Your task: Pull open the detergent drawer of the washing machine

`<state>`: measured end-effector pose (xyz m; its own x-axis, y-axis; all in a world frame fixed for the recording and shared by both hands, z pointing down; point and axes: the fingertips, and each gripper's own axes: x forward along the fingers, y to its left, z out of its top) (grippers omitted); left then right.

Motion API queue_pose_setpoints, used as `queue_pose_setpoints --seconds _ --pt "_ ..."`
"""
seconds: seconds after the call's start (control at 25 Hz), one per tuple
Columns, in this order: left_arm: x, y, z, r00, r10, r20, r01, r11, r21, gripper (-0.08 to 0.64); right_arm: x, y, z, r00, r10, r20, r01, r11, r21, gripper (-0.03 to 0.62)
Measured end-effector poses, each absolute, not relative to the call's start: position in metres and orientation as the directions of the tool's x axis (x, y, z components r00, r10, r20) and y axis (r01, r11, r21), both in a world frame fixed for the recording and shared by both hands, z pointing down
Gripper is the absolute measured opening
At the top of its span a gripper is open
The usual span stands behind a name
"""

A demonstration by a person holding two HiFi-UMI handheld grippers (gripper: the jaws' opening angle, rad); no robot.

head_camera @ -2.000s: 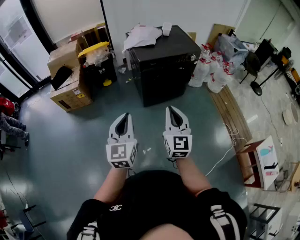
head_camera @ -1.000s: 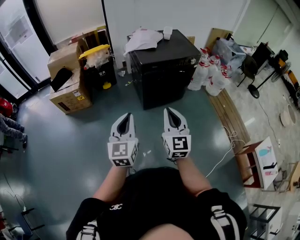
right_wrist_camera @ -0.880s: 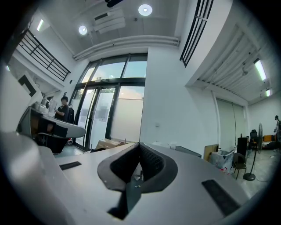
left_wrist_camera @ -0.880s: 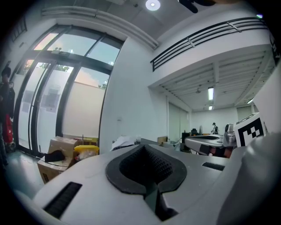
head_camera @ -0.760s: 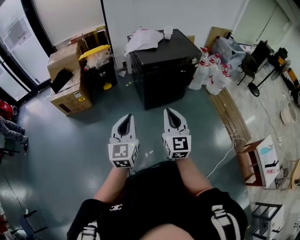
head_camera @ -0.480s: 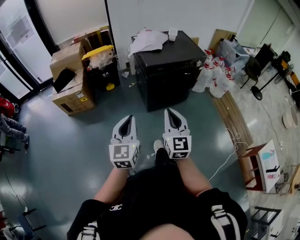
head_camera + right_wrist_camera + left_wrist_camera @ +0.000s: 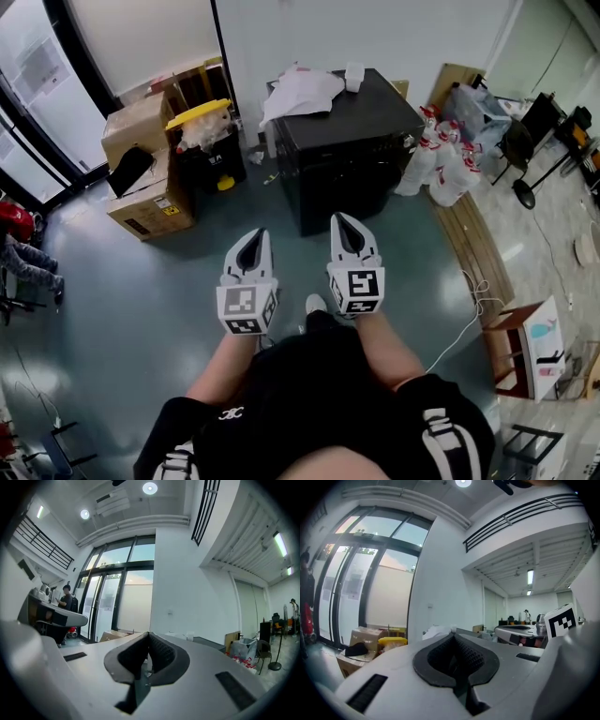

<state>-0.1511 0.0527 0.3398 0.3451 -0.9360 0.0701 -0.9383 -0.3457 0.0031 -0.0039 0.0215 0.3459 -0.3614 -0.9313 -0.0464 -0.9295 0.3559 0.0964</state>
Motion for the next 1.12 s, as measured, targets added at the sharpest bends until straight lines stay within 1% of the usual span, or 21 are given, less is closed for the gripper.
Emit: queue_pose_setpoints --seconds 0.16,0.4,0.96,1.12 --pt "-0.138 0.015 0.343 0.359 -0.930 0.081 -0.933 -0.360 -0.001 0.002 0.010 -0.011 0.353 -0.351 -0.936 -0.034 -0.934 0.347 0.091 0.003" --pt "-0.118 -0.043 0.347 0.362 -0.926 0.106 -0.931 -0.365 -0.009 0.002 0.025 -0.069 0.370 -0.362 -0.932 0.018 -0.930 0.363 0.060 0.003" --pt "-0.104 -0.187 0.351 0.334 -0.935 0.116 -0.942 -0.335 0.009 0.003 0.030 -0.211 0.374 -0.429 -0.902 0.040 -0.900 0.431 0.070 0.003" --pt "-0.103 -0.205 0.353 0.333 -0.936 0.119 -0.943 -0.334 0.009 0.002 0.034 -0.233 0.373 -0.422 -0.906 0.026 -0.906 0.423 0.024 0.003"
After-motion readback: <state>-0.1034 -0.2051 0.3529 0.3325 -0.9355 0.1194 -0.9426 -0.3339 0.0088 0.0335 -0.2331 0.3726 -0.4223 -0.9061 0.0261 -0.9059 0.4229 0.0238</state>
